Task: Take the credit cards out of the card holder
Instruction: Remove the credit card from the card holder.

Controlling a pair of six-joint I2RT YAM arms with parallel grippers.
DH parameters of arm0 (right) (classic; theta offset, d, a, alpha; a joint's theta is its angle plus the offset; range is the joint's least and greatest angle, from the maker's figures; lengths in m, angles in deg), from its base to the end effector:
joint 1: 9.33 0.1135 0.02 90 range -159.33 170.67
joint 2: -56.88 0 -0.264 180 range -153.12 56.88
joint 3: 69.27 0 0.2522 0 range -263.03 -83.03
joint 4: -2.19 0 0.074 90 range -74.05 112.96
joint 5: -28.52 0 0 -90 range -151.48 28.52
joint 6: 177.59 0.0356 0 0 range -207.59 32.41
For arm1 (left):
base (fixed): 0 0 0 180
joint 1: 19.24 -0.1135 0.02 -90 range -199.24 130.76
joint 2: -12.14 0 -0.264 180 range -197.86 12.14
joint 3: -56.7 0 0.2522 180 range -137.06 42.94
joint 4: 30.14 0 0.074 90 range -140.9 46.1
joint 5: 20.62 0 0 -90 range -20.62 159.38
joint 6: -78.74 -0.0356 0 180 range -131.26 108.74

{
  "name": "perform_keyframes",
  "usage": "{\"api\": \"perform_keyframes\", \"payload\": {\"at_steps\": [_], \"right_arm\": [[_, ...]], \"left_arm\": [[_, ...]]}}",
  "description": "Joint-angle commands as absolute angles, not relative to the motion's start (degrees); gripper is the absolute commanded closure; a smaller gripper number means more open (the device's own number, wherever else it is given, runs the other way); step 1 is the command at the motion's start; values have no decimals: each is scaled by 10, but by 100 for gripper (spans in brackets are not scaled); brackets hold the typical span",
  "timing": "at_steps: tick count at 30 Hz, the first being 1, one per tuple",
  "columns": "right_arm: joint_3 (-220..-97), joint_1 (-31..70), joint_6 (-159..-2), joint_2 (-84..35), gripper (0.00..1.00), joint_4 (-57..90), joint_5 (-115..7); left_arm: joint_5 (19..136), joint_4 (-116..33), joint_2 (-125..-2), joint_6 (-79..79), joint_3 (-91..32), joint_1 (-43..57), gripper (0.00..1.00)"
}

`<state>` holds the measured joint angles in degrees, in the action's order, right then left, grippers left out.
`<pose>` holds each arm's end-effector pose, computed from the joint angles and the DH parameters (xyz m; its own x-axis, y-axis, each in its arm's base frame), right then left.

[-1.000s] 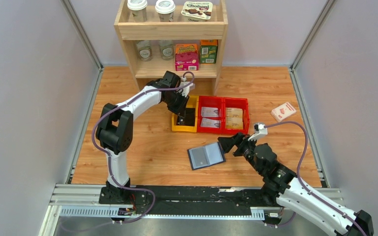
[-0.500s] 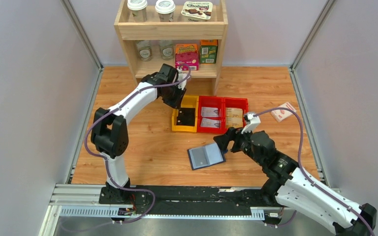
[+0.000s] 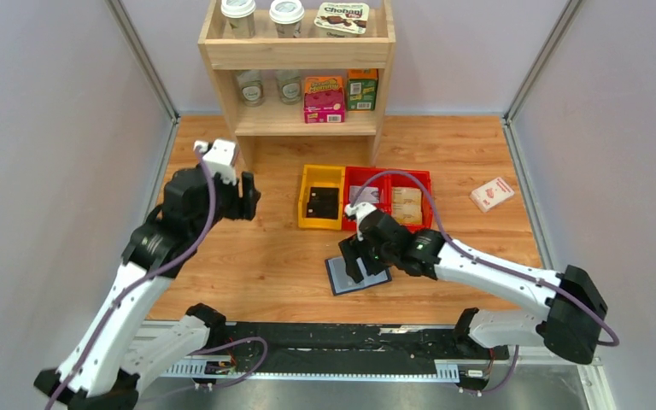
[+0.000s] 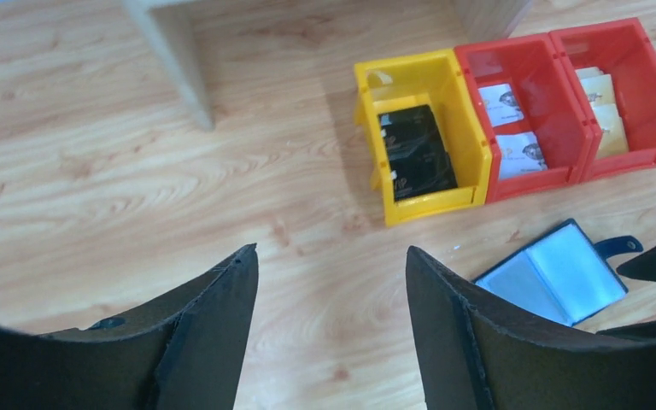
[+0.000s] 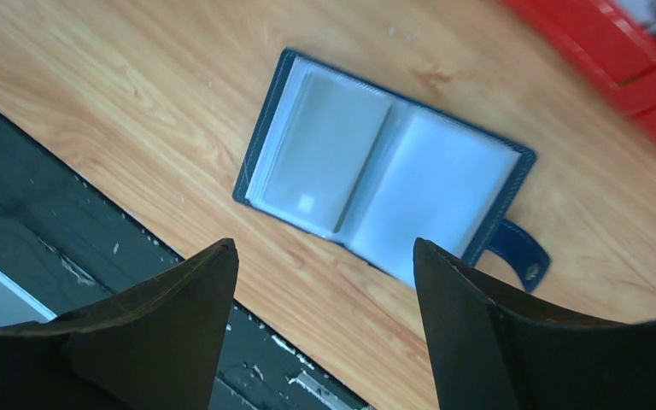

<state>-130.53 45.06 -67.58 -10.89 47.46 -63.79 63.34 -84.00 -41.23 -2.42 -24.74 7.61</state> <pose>0.1400 0.1931 0.2432 -0.7028 -0.3942 -0.5922 -0.5931 0.7843 0.1819 0.1654 -0.0795 0.3964 -0.4396 0.0512 -0.8967 0.3006 0.9492 -0.0931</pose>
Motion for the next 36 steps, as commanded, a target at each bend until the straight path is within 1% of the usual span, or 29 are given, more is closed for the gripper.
{"api": "perform_keyframes", "payload": {"at_steps": [1, 3, 5, 9, 12, 23, 36], "right_arm": [[-1373, 505, -698, -179, 22, 525, -677], [-1394, 526, -695, -221, 22, 543, -701], [-1412, 538, -694, -268, 22, 558, -718], [-1440, 552, -695, -325, 23, 579, -728], [-1449, 555, -692, -350, 23, 587, -728], [-1460, 558, -691, -394, 23, 588, -730], [-1474, 557, -690, -390, 22, 585, -722]], "left_arm": [[577, -828, -303, 39, -142, 76, 28], [573, -828, -264, 55, -89, 77, 27], [568, -833, -236, 69, -66, 76, 27], [561, -838, -207, 77, -38, 76, 27], [566, -836, -208, 79, -34, 77, 27], [590, -834, -240, 83, -31, 76, 27], [595, -827, -232, 77, -27, 77, 27]]}}
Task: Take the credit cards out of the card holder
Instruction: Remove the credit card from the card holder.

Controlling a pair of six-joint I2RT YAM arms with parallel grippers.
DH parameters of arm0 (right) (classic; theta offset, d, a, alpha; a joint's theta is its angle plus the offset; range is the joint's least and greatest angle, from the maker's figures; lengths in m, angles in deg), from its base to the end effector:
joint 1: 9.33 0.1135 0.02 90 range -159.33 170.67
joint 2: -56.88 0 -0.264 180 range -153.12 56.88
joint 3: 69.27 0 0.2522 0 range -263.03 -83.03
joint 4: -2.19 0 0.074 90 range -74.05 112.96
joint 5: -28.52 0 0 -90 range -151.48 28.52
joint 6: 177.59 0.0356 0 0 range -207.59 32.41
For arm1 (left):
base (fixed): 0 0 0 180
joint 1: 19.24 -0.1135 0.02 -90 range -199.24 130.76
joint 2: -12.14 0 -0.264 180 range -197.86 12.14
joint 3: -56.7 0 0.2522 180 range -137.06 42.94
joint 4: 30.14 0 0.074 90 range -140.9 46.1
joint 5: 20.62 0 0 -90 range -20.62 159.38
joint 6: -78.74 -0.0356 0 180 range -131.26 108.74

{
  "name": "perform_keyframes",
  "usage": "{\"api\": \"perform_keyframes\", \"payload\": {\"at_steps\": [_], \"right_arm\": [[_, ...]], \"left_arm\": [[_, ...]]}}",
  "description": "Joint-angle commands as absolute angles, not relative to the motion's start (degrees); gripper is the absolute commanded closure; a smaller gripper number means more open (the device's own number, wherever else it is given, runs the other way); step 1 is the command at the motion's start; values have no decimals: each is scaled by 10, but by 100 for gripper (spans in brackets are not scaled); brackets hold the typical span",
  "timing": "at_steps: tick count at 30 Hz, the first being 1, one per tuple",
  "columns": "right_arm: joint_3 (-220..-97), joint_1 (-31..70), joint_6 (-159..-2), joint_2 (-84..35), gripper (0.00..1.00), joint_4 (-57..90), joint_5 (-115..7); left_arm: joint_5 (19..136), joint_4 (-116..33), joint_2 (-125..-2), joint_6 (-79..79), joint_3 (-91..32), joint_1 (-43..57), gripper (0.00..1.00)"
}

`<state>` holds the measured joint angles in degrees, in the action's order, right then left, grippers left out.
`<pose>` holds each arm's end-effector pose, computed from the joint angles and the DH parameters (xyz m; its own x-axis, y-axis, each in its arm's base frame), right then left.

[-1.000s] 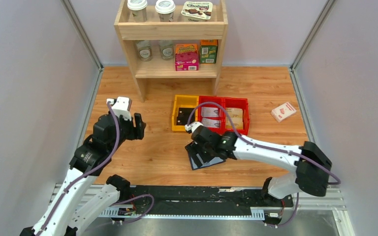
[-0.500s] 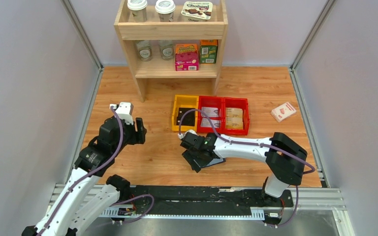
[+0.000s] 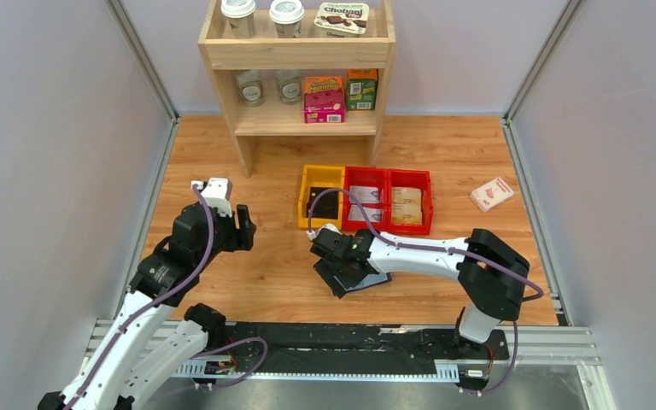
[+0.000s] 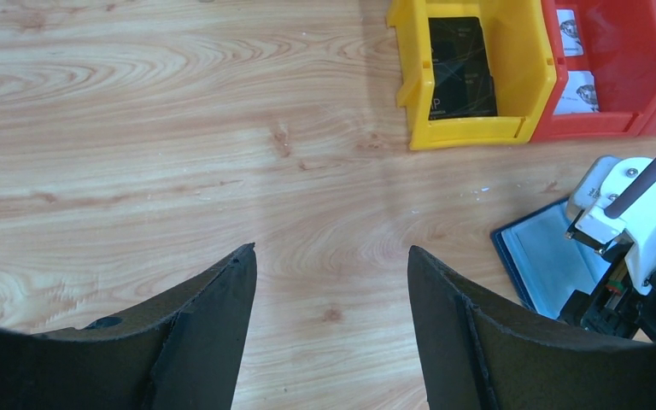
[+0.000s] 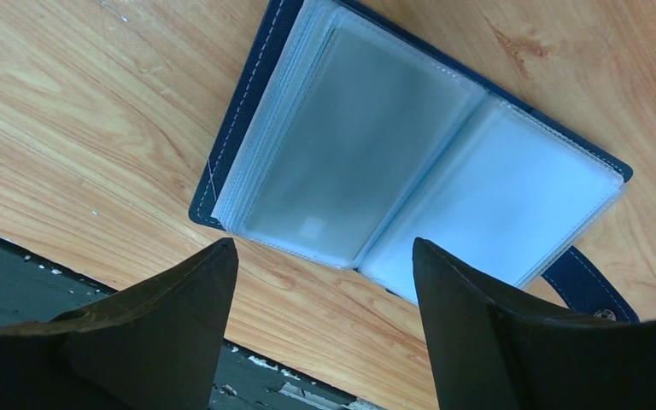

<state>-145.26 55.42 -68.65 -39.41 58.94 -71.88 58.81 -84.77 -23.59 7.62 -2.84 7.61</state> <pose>0.1380 0.2775 0.1822 -0.6764 -0.6857 -0.2691 -0.6902 0.7176 -0.0937 0.1190 -0.0529 0.3136 -0.5307 -0.0879 -0.8430 0.1392 0.9721 -0.1890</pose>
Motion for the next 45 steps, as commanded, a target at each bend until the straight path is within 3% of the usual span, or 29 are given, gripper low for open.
{"api": "perform_keyframes", "payload": {"at_steps": [1, 15, 27, 38, 45], "right_arm": [[-1475, 557, -690, -392, 22, 585, -725], [-1469, 550, -697, -421, 32, 575, -721], [-1400, 488, -719, -356, 45, 509, -593], [-1318, 395, -702, -294, 58, 445, -498], [-1277, 346, -684, -263, 65, 415, -459]], "left_arm": [[596, -826, -233, 77, -25, 77, 27], [660, -795, -241, 100, -14, 77, 28], [819, -673, -301, 198, 49, 85, 27], [806, -568, -430, 250, 59, 194, 27], [803, -557, -603, 276, 0, 260, 27]]}}
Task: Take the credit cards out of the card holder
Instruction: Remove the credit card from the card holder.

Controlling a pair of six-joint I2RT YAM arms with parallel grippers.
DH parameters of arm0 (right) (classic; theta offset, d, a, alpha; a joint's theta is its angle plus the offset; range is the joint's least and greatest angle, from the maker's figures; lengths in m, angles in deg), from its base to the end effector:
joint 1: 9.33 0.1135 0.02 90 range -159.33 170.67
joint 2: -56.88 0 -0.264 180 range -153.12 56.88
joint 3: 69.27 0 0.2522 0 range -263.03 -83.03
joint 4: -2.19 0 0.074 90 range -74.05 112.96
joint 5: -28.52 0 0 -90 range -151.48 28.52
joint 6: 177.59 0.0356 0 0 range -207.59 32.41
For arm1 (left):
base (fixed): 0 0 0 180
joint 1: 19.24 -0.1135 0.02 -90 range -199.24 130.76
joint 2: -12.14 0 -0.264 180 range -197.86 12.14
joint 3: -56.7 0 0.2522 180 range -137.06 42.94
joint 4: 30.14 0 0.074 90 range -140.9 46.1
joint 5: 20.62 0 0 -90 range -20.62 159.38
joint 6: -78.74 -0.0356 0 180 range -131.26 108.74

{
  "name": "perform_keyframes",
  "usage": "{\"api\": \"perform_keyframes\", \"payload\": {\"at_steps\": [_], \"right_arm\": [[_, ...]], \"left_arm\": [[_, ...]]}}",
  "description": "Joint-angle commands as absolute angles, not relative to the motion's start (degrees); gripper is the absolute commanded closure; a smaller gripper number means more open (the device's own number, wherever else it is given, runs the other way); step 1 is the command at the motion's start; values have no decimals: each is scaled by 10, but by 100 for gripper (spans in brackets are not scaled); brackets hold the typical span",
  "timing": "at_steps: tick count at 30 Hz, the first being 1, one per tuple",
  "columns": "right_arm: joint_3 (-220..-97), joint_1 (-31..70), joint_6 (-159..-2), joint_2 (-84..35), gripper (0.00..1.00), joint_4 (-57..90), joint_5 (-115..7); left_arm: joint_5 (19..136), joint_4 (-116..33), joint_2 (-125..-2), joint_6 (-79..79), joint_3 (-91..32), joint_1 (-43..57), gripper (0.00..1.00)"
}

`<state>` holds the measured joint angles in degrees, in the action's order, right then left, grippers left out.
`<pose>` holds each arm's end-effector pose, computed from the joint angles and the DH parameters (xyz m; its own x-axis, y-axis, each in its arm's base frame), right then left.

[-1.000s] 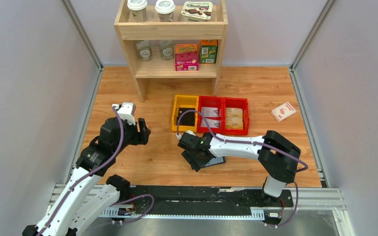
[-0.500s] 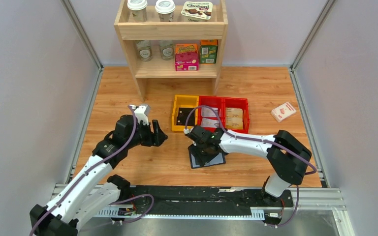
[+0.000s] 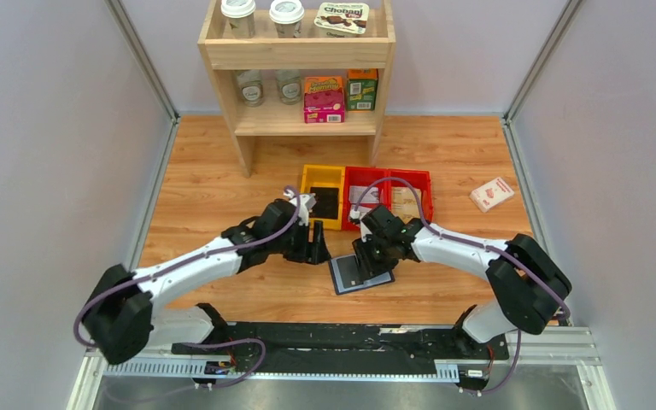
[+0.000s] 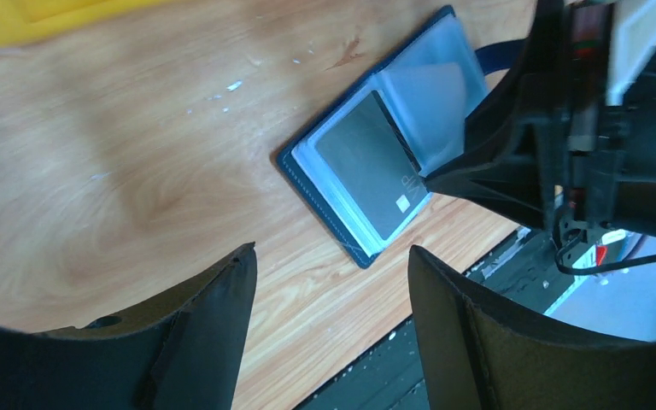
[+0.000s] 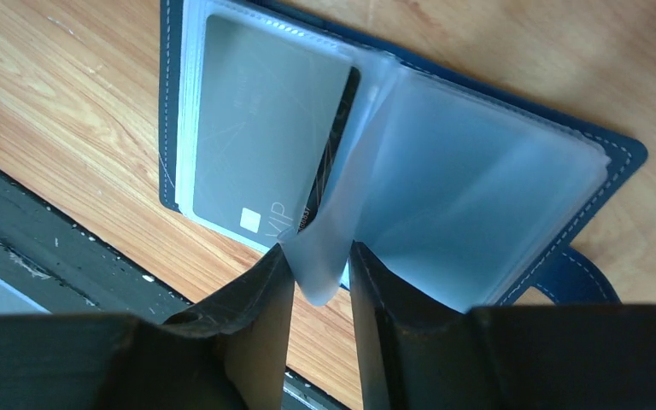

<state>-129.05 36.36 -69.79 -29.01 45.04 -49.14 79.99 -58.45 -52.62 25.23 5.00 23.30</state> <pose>0.1808 0.1961 0.1643 -0.8508 -0.4441 -0.2809 -0.5173 0.8016 0.2997 0.1686 -0.1636 0.2233 -0.8472 -0.0159 -0.5310 0.3265 0.7729 -0.5441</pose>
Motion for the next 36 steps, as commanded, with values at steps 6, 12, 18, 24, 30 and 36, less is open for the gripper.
{"api": "perform_keyframes", "payload": {"at_steps": [6, 12, 18, 24, 30, 36], "right_arm": [[-1262, 335, -669, -248, 67, 408, -457], [-1255, 325, -653, -241, 68, 411, -475], [-1241, 308, -625, -213, 67, 421, -494], [-1201, 250, -580, -155, 63, 442, -528], [-1198, 227, -555, -90, 62, 483, -600], [-1203, 228, -580, -4, 56, 449, -545]], "left_arm": [[818, -589, -735, 262, -77, 300, 37], [818, -622, -817, 235, -137, 324, 52], [824, -677, -892, 206, -173, 331, 67], [818, -684, -893, 208, -161, 331, 68], [819, -682, -870, 197, -157, 331, 69], [798, -663, -817, 201, -141, 331, 62]]}}
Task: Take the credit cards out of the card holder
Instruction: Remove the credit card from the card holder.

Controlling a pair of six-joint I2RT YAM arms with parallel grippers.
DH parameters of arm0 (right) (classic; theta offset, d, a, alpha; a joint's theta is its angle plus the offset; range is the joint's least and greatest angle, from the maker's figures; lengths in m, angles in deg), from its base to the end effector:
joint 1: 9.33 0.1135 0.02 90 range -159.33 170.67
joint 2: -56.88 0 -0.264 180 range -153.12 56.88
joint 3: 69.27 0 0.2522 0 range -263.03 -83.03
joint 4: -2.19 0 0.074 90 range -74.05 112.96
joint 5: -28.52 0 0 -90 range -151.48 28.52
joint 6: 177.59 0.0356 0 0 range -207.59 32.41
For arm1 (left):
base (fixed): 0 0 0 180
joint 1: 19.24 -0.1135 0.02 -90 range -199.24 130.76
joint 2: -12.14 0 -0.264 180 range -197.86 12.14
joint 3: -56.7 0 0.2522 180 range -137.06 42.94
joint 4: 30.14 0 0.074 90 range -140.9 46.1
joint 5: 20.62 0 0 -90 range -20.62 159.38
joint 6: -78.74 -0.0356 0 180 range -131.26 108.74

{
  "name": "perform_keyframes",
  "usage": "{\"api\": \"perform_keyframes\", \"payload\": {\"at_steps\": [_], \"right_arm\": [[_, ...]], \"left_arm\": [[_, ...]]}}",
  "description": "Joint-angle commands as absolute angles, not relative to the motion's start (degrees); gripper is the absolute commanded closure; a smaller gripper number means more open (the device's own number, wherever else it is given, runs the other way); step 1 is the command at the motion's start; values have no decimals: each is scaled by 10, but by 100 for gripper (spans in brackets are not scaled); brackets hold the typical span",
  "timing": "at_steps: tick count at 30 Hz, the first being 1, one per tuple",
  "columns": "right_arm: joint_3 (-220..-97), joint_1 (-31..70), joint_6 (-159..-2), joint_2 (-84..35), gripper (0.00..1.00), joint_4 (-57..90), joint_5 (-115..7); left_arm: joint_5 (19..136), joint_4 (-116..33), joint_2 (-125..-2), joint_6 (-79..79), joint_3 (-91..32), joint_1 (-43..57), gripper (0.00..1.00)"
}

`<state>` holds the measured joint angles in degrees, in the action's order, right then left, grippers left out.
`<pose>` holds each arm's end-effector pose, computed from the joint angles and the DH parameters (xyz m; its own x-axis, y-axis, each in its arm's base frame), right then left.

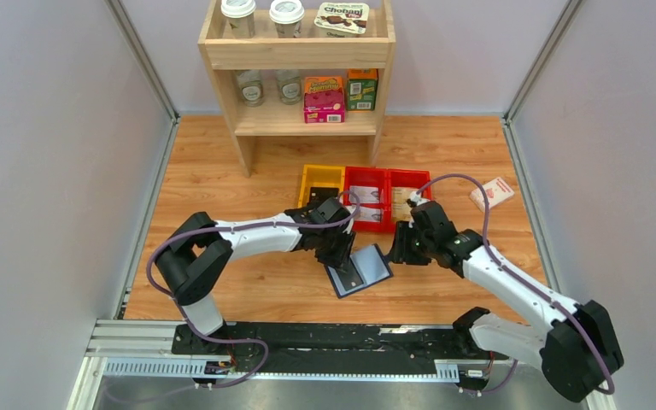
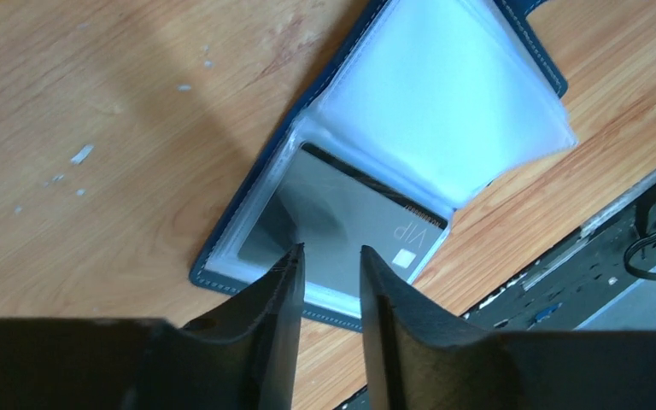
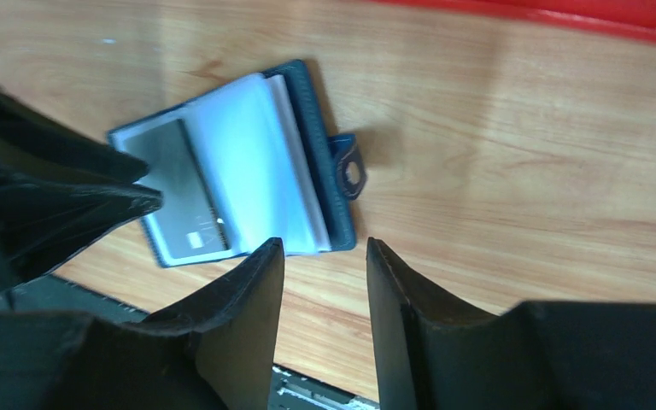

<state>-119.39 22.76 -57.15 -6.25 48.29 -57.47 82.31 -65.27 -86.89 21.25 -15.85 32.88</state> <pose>0.1703 0.1098 0.1982 -0.9107 0.0255 -0.4122 -0.1148 0.9432 0.3118 0.2018 -0.2724 0.1662 -0.9041 0.3091 -0.2952 0.4135 0.8070 -0.4215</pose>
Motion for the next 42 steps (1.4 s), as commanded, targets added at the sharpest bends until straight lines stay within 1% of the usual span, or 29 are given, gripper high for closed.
{"api": "perform_keyframes", "payload": {"at_steps": [1, 3, 4, 8, 10, 11, 12, 13, 15, 18, 24, 30, 35, 40, 42], "right_arm": [[-1199, 228, -581, 11, 55, 430, -520], [-1188, 228, -579, 26, 53, 377, -454], [-1184, 228, -573, 24, 53, 358, -424], [-1169, 228, -540, -31, 54, 263, -340], [-1164, 228, -524, -66, 56, 229, -326], [-1163, 228, -515, -80, 57, 217, -324], [-1164, 228, -510, -97, 58, 206, -323], [-1163, 228, -504, -113, 59, 198, -320], [-1162, 228, -491, -146, 59, 183, -315], [-1155, 228, -477, -190, 60, 172, -308], [-1158, 229, -462, -245, 60, 189, -306], [-1156, 239, -453, -261, 60, 199, -320], [-1165, 253, -453, -271, 60, 207, -327], [-1171, 263, -453, -280, 60, 199, -317], [-1170, 266, -449, -285, 62, 182, -302]], "left_arm": [[794, -658, -809, 205, -138, 331, 59], [776, -643, -768, 216, -128, 331, 56], [770, -636, -759, 227, -120, 331, 56], [731, -622, -711, 271, -96, 331, 57], [729, -611, -702, 293, -86, 331, 60], [733, -607, -705, 304, -85, 331, 66], [737, -603, -708, 307, -84, 331, 70], [747, -604, -721, 313, -86, 331, 76], [766, -604, -741, 315, -93, 331, 81], [773, -613, -764, 322, -103, 331, 84], [815, -614, -808, 329, -103, 308, 84], [835, -626, -853, 311, -110, 295, 84], [822, -648, -873, 291, -121, 292, 84], [777, -671, -871, 272, -121, 291, 85], [769, -668, -867, 268, -117, 292, 85]]}}
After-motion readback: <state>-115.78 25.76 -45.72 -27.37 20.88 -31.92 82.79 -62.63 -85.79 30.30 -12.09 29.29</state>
